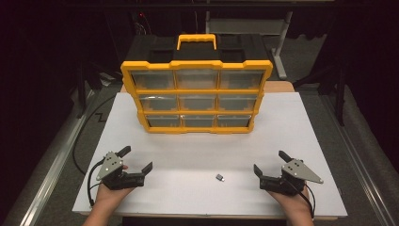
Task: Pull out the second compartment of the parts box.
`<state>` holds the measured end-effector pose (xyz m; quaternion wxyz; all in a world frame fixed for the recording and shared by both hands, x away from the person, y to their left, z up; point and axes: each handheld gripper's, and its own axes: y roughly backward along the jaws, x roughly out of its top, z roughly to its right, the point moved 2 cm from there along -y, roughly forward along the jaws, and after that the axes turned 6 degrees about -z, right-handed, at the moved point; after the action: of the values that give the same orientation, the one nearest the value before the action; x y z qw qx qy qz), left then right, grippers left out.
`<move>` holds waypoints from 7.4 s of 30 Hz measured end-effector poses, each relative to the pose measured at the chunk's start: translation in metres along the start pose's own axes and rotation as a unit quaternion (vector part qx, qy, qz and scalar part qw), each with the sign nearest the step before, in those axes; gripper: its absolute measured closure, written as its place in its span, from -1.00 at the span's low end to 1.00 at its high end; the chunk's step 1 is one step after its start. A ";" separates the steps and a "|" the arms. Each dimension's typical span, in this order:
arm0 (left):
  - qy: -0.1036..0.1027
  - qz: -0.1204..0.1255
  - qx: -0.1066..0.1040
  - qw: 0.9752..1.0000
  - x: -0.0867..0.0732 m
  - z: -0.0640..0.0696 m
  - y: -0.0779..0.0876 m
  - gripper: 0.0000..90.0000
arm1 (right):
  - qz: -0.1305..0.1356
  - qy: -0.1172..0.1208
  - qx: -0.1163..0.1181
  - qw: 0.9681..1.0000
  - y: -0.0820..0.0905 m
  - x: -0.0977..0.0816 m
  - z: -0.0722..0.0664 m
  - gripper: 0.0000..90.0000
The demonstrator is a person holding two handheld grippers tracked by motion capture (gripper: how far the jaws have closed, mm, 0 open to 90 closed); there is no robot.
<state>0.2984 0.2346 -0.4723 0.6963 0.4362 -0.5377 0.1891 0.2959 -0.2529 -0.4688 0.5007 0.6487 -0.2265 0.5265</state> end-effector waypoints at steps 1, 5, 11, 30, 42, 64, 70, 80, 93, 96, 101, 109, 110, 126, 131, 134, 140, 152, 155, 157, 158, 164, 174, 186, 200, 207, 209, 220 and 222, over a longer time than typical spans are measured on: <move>0.000 0.000 0.000 1.000 0.000 0.000 0.000 -1.00 | 0.002 -0.003 0.000 1.000 0.000 0.000 0.000 -1.00; 0.004 0.000 -0.002 1.000 0.000 0.000 0.000 -1.00 | 0.004 0.000 -0.001 1.000 0.000 0.000 0.000 -1.00; 0.011 0.001 0.001 1.000 -0.001 -0.001 0.001 -1.00 | 0.004 0.005 -0.008 1.000 0.001 0.001 0.001 -1.00; 0.015 0.003 -0.005 1.000 0.000 -0.001 -0.001 -1.00 | 0.008 0.007 -0.008 1.000 -0.008 0.006 -0.004 -1.00; 0.011 0.006 -0.014 1.000 0.000 0.002 -0.002 -1.00 | -0.005 0.008 -0.002 1.000 -0.026 0.017 -0.008 -1.00; 0.006 0.010 -0.012 1.000 0.001 0.004 -0.001 -1.00 | -0.026 0.019 -0.007 0.999 -0.087 0.045 -0.006 -1.00; 0.015 0.009 -0.011 1.000 0.001 0.002 -0.002 -1.00 | -0.022 0.014 -0.015 1.000 -0.086 0.045 -0.004 -1.00; 0.016 0.009 -0.009 1.000 0.000 0.001 -0.002 -1.00 | -0.024 0.035 -0.021 0.999 -0.077 0.046 -0.003 -1.00; 0.019 0.012 -0.003 1.000 0.000 0.001 -0.002 -1.00 | -0.061 0.054 -0.036 0.996 -0.071 0.032 0.005 -1.00; 0.020 0.009 -0.002 1.000 0.000 0.000 -0.001 -1.00 | -0.057 0.060 -0.032 0.996 -0.068 0.034 0.003 -1.00; 0.022 0.011 0.001 1.000 0.000 0.000 -0.001 -1.00 | -0.061 0.075 -0.035 0.995 -0.066 0.035 0.003 -1.00; 0.018 0.020 -0.005 1.000 0.002 0.000 0.002 -1.00 | -0.080 0.103 -0.042 0.991 -0.067 0.033 0.002 -1.00; 0.019 0.018 -0.006 1.000 0.001 0.000 0.002 -0.99 | -0.084 0.107 -0.042 0.990 -0.068 0.032 0.002 -1.00; 0.017 0.019 -0.007 1.000 0.001 0.001 0.001 -1.00 | -0.119 0.174 -0.059 0.976 -0.068 0.029 0.001 -0.99; 0.018 0.018 -0.006 1.000 0.001 0.000 0.001 -1.00 | -0.130 0.204 -0.069 0.968 -0.067 0.029 0.000 -0.99; 0.018 0.018 -0.006 1.000 0.001 0.000 0.001 -1.00 | -0.137 0.215 -0.074 0.964 -0.067 0.028 -0.001 -0.99; 0.018 0.019 -0.006 1.000 0.001 0.000 0.002 -1.00 | -0.142 0.255 -0.089 0.952 -0.066 0.029 -0.003 -0.99; 0.017 0.019 -0.006 1.000 0.001 0.000 0.001 -1.00 | -0.160 0.333 -0.108 0.923 -0.067 0.027 -0.013 -0.99; 0.017 0.018 -0.006 1.000 0.001 0.000 0.001 -1.00 | -0.159 0.345 -0.113 0.918 -0.067 0.027 -0.016 -0.99; 0.017 0.018 -0.006 1.000 0.001 0.000 0.001 -1.00 | -0.160 0.350 -0.116 0.916 -0.066 0.027 -0.016 -0.99; 0.017 0.018 -0.006 1.000 0.001 0.000 0.001 -1.00 | -0.162 0.364 -0.120 0.909 -0.066 0.027 -0.017 -0.99; 0.018 0.018 -0.006 1.000 0.001 0.000 0.001 -1.00 | -0.162 0.401 -0.131 0.892 -0.065 0.028 -0.022 -0.99; 0.017 0.018 -0.008 1.000 0.001 0.000 0.001 -1.00 | -0.167 0.479 -0.157 0.848 -0.063 0.030 -0.035 -0.99; 0.017 0.018 -0.008 1.000 0.001 0.000 0.001 -1.00 | -0.163 0.536 -0.170 0.811 -0.063 0.029 -0.044 -0.99; 0.017 0.011 -0.002 1.000 0.000 0.000 -0.001 -1.00 | -0.169 0.575 -0.185 0.779 -0.064 0.027 -0.056 -0.89; 0.015 -0.003 -0.006 1.000 0.000 0.000 -0.004 -0.99 | -0.148 0.570 -0.193 0.785 -0.066 0.026 -0.062 -0.65; 0.010 -0.004 -0.008 1.000 0.000 0.002 -0.005 -1.00 | -0.149 0.566 -0.198 0.786 -0.065 0.026 -0.062 -0.64; 0.001 0.005 -0.016 1.000 0.000 0.004 -0.006 -0.99 | -0.115 0.571 -0.198 0.788 -0.073 0.039 -0.087 -0.38; 0.000 0.005 -0.017 1.000 0.000 0.004 -0.006 -0.99 | -0.110 0.575 -0.202 0.785 -0.077 0.043 -0.092 -0.37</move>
<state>0.3007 0.2274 -0.4745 0.7024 0.4219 -0.5431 0.1837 0.3316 -0.1305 -0.4666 0.7124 0.1302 0.0756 0.6855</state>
